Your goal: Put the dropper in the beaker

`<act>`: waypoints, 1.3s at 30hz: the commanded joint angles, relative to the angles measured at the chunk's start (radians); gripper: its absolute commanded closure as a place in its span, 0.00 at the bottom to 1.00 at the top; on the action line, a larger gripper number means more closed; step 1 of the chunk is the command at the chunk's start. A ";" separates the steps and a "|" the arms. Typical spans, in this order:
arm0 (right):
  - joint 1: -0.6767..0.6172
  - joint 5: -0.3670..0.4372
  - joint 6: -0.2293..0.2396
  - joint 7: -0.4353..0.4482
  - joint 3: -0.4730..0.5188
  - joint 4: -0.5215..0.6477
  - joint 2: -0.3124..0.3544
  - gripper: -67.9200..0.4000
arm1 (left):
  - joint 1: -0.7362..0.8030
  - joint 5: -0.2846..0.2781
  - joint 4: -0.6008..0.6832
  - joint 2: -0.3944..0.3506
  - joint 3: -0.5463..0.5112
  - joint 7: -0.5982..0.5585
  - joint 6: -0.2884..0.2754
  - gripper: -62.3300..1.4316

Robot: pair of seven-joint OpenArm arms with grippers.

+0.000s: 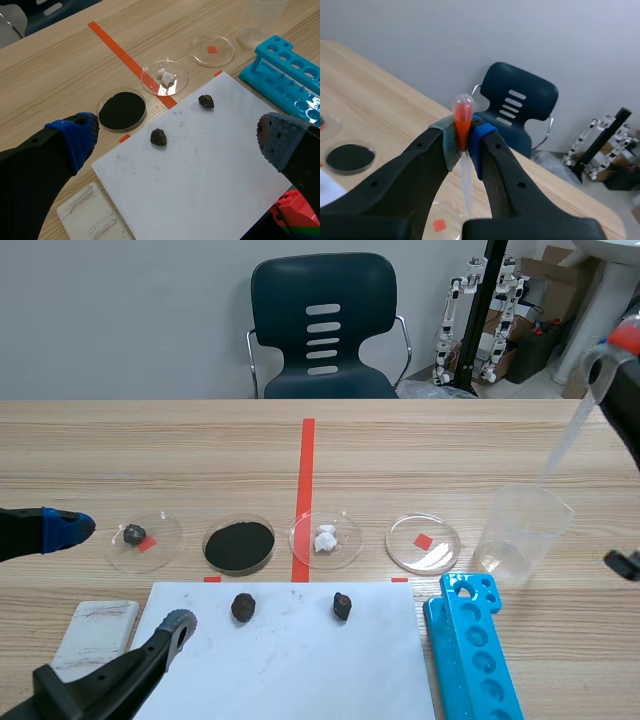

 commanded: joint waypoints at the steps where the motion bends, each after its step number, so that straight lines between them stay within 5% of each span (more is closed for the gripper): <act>1: 0.021 0.024 -0.023 -0.010 -0.005 -0.004 0.000 0.98 | 0.003 -0.010 0.018 0.002 0.006 -0.016 0.002 0.00; 14: 0.202 0.085 -0.196 -0.098 -0.093 -0.161 0.006 0.98 | 0.003 -0.010 0.018 0.002 0.006 -0.016 0.002 0.00; 24: 0.311 0.085 -0.202 -0.115 -0.171 -0.309 0.006 0.98 | 0.003 -0.010 0.018 0.002 0.006 -0.016 0.002 0.00; 29: 0.358 0.085 -0.250 -0.119 -0.206 -0.391 0.005 0.98 | 0.003 -0.010 0.018 0.002 0.006 -0.017 0.002 0.00; 39: 0.438 0.085 -0.277 -0.121 -0.260 -0.549 0.005 0.98 | 0.003 -0.010 0.018 0.002 0.006 -0.016 0.002 0.00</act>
